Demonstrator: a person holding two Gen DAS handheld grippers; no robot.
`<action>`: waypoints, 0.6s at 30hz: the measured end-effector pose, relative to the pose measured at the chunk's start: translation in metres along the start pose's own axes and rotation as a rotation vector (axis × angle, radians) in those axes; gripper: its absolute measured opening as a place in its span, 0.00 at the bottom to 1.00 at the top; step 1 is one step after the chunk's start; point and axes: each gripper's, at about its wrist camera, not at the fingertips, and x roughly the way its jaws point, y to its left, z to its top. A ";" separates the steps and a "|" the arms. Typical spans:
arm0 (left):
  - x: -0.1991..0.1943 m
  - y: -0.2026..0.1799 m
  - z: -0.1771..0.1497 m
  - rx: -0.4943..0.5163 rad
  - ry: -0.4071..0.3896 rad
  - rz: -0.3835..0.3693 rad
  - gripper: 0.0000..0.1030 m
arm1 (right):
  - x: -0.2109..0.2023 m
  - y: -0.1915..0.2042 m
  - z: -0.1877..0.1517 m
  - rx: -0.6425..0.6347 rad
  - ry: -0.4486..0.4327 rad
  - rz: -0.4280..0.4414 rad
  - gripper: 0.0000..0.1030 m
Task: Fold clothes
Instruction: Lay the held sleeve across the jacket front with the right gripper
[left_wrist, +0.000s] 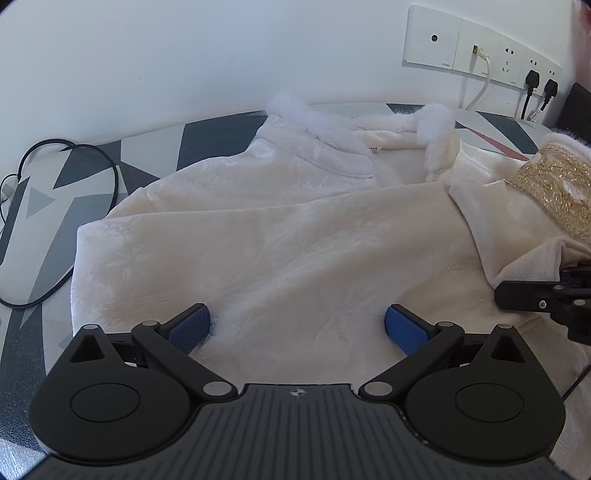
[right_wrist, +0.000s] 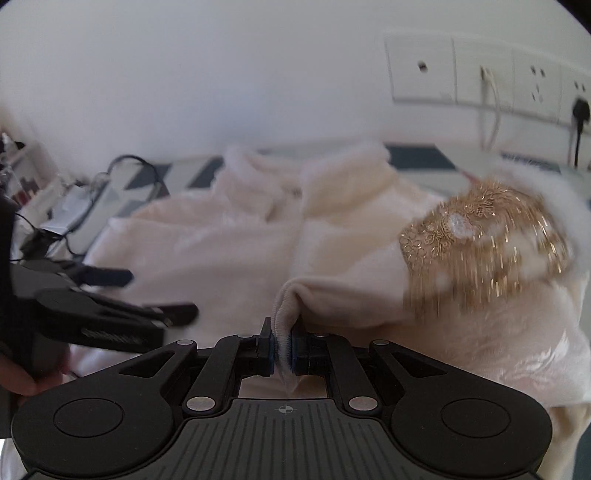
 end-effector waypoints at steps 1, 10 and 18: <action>0.000 0.000 0.000 0.001 -0.001 0.000 1.00 | 0.000 -0.006 -0.002 0.041 -0.006 0.016 0.07; -0.001 0.000 0.000 0.001 -0.003 0.000 1.00 | 0.001 -0.026 -0.005 0.155 -0.014 0.066 0.06; -0.001 0.000 0.001 -0.002 -0.005 0.003 1.00 | 0.001 -0.030 -0.004 0.164 -0.011 0.084 0.06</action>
